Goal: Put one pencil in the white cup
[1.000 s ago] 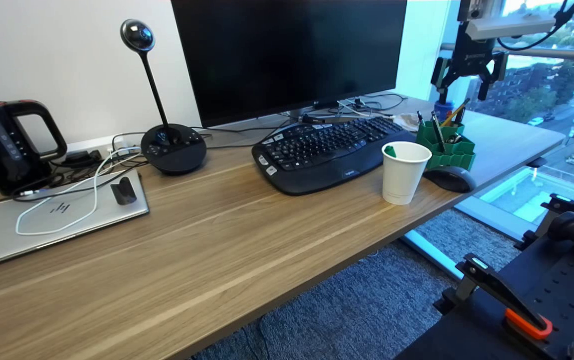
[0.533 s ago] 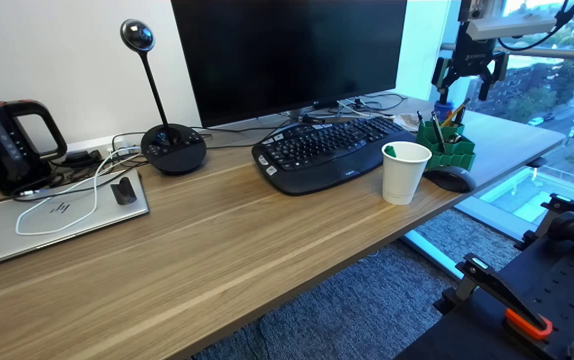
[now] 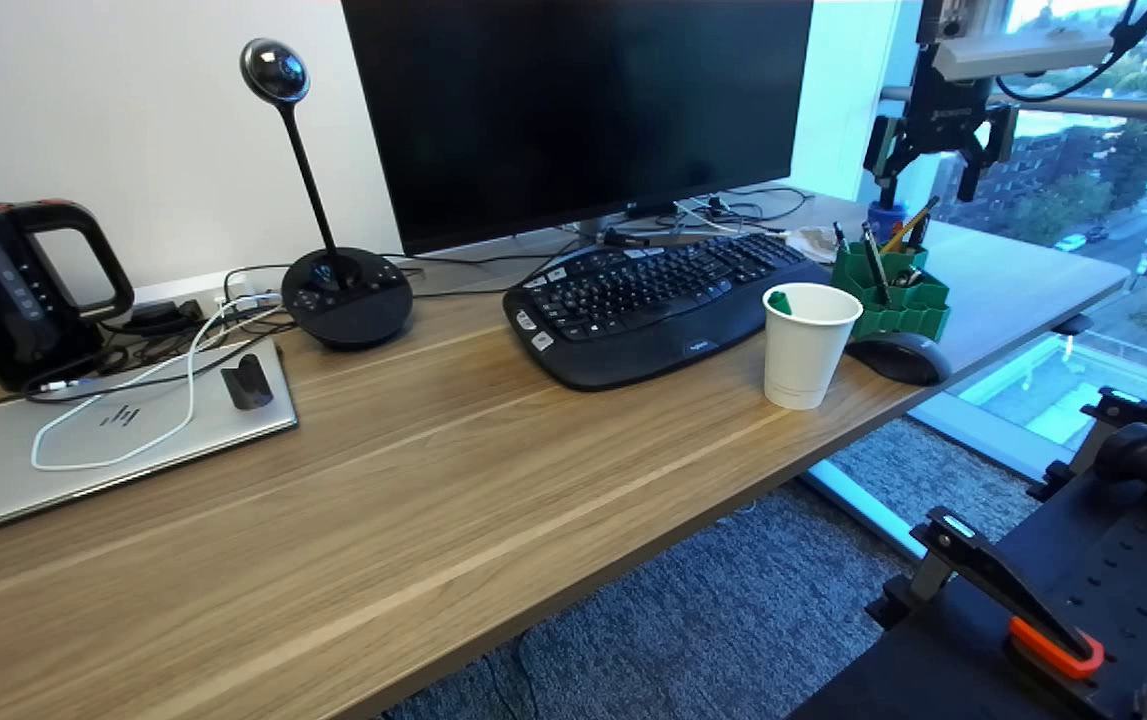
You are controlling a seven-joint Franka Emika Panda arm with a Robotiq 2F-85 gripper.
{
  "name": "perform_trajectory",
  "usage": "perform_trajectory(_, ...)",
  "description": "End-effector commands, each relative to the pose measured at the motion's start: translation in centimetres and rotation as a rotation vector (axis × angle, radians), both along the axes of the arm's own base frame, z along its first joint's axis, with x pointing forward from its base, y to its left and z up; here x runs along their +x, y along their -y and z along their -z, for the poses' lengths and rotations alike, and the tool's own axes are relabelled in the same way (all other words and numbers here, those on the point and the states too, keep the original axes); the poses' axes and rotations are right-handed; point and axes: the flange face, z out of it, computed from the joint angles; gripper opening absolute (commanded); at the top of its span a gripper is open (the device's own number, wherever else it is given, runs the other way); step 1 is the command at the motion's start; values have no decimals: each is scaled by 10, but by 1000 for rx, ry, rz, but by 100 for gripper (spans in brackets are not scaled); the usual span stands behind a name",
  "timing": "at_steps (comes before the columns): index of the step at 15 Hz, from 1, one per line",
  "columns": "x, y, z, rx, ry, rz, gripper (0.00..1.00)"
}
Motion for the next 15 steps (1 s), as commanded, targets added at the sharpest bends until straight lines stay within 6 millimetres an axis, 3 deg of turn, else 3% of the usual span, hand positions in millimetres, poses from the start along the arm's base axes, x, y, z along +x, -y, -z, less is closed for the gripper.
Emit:
perform_trajectory(1,-3,2,-4,16,-5,8,100)
perform_trajectory(13,-11,3,1,19,-23,2,100)
perform_trajectory(14,-11,3,1,19,-22,3,96)
perform_trajectory(15,-10,3,1,19,-21,4,84)
